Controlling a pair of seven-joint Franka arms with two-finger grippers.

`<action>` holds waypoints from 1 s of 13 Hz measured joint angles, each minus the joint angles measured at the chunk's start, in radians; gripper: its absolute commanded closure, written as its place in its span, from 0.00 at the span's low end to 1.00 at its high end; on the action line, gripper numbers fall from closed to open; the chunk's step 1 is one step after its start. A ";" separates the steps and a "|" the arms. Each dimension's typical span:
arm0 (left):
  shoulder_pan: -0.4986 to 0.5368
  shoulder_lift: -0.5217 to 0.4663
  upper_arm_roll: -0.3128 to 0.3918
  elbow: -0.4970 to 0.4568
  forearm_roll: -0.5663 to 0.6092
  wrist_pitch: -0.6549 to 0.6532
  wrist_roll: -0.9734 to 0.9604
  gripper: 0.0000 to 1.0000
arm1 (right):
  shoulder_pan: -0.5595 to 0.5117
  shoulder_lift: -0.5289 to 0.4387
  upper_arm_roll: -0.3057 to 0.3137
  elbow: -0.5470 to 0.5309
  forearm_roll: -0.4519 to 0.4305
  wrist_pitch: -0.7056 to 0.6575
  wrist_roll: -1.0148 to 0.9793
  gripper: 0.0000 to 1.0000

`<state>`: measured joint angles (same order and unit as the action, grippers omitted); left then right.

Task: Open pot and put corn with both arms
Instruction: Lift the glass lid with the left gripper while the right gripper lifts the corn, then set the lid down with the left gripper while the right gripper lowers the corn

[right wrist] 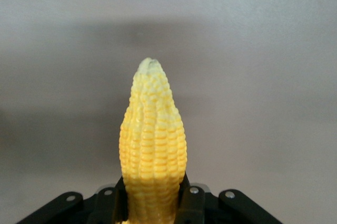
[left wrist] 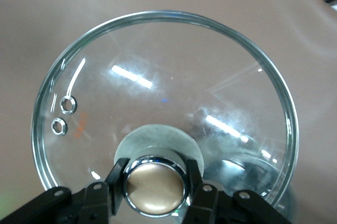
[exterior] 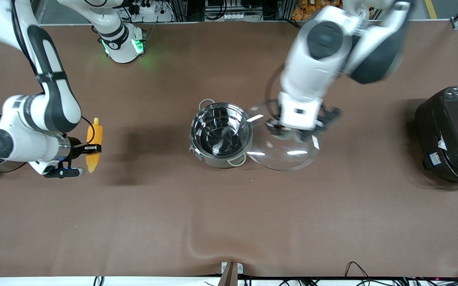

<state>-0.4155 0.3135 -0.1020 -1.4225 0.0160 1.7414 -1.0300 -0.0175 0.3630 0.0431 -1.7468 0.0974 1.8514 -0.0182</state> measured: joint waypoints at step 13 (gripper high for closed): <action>0.387 -0.162 -0.001 -0.905 -0.008 0.668 0.509 1.00 | 0.416 0.013 0.127 0.242 -0.002 -0.090 0.790 1.00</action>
<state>-0.0281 0.1516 -0.1031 -2.3274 0.0078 2.4091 -0.5208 0.3981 0.3755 0.1703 -1.5047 0.0950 1.7614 0.7716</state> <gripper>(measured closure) 0.502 0.661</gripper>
